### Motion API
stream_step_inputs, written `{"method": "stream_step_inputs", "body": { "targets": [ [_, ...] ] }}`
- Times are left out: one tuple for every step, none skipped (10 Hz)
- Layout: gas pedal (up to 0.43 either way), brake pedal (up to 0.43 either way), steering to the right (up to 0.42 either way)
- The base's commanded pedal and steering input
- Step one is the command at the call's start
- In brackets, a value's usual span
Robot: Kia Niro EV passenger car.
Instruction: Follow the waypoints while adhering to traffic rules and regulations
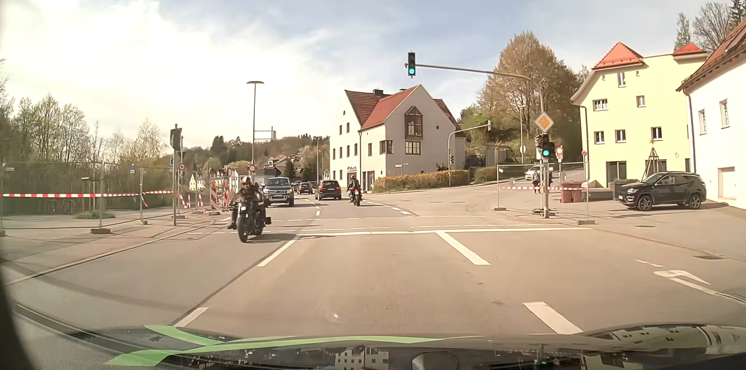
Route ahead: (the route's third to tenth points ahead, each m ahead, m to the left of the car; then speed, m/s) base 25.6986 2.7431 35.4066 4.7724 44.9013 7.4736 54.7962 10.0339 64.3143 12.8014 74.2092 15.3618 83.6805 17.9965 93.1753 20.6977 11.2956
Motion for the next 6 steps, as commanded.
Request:
{"method": "stream_step_inputs", "body": {
  "targets": [
    [0.067, 0.0, -0.026],
    [0.067, 0.0, -0.026],
    [0.067, 0.0, -0.026],
    [0.067, 0.0, -0.026],
    [0.067, 0.0, -0.026],
    [0.067, 0.0, -0.028]
  ]
}}
